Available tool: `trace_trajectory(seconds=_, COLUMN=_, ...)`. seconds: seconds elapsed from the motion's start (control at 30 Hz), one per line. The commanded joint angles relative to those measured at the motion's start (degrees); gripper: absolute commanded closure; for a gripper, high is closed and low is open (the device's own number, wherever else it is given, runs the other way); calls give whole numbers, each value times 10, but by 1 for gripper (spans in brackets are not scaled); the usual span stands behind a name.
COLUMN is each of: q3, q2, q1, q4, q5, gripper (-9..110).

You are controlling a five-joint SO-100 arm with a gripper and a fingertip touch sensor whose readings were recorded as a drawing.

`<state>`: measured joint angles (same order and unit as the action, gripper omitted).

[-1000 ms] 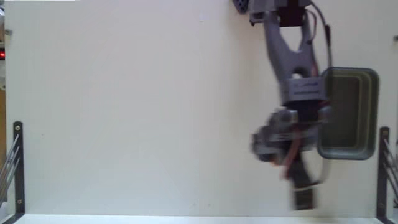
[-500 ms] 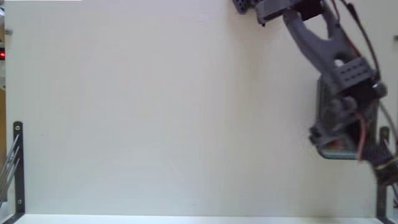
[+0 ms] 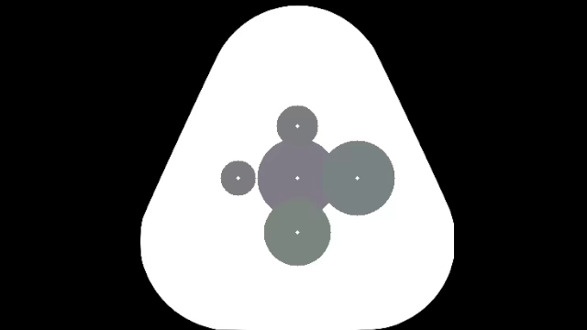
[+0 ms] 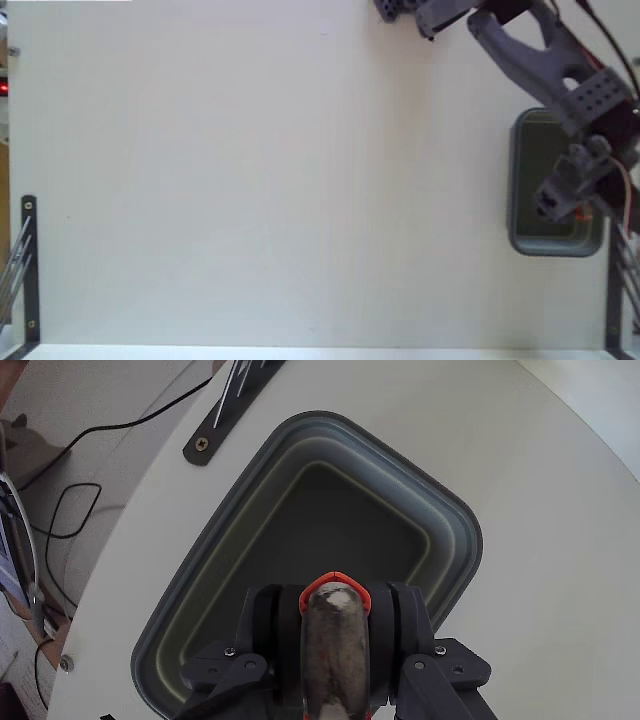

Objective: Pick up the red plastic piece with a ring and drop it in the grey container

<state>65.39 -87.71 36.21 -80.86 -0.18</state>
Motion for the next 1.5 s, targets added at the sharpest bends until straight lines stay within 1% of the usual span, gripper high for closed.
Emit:
trace_trajectory(seconds=0.0, q3=5, q2=-54, q1=12, q4=-8, q5=2, gripper=74)
trace_trajectory(seconds=0.3, q3=5, q2=-54, q1=12, q4=-8, q5=2, gripper=74)
trace_trajectory(seconds=0.33, q3=5, q2=-54, q1=12, q4=-8, q5=2, gripper=-9)
trace_trajectory(seconds=1.47, q3=5, q2=-54, q1=12, q4=-8, q5=2, gripper=-9)
